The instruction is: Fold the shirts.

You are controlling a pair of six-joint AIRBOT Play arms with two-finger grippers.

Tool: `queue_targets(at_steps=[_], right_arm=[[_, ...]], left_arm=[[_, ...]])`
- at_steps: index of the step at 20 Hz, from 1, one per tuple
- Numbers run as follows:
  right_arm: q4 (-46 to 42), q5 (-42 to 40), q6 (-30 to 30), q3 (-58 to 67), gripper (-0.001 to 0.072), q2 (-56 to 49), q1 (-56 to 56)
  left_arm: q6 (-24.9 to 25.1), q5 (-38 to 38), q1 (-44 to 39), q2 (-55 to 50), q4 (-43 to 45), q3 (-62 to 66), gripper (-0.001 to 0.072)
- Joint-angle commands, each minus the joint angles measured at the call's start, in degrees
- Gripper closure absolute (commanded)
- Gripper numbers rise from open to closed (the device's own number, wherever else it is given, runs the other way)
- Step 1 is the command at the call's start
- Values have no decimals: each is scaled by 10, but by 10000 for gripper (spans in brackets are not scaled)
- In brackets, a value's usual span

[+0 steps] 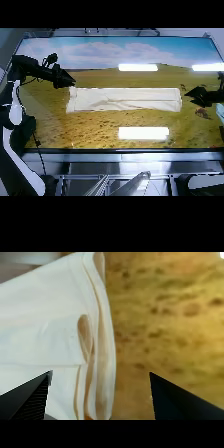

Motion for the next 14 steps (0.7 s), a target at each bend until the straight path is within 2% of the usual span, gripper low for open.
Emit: queue_targets(at_steps=[1, 2, 3, 5, 6, 7, 8, 9, 12, 14], right_arm=[[28, 27, 28, 3, 15, -48, 0], [47, 31, 28, 3, 17, -59, 0], [60, 31, 28, 3, 25, -67, 3], [71, 28, 28, 3, 35, -78, 20], [72, 24, 28, 4, 88, -82, 32], [73, 18, 28, 5, 181, -87, 47], [78, 13, 28, 5, 192, -92, 61], [87, 9, 28, 5, 240, -98, 74], [97, 11, 28, 23, 691, -107, 106], [96, 36, 26, 46, 693, -102, 111]], left_arm=[[-4, 1, -24, 1, 0, 3, 468], [-4, 1, -28, 1, 0, 3, 520], [-4, 0, -33, 1, 0, 3, 674], [-3, -1, -42, 1, 0, 3, 695], [-3, -2, -48, 1, 0, 3, 695], [-3, -3, -55, 1, 0, 3, 695], [-3, -11, -63, 1, 1, 3, 696], [-3, -25, -73, 1, 1, 3, 696], [-3, -80, -114, 0, 3, -5, 697], [-3, -125, -151, -1, 5, -34, 705]])
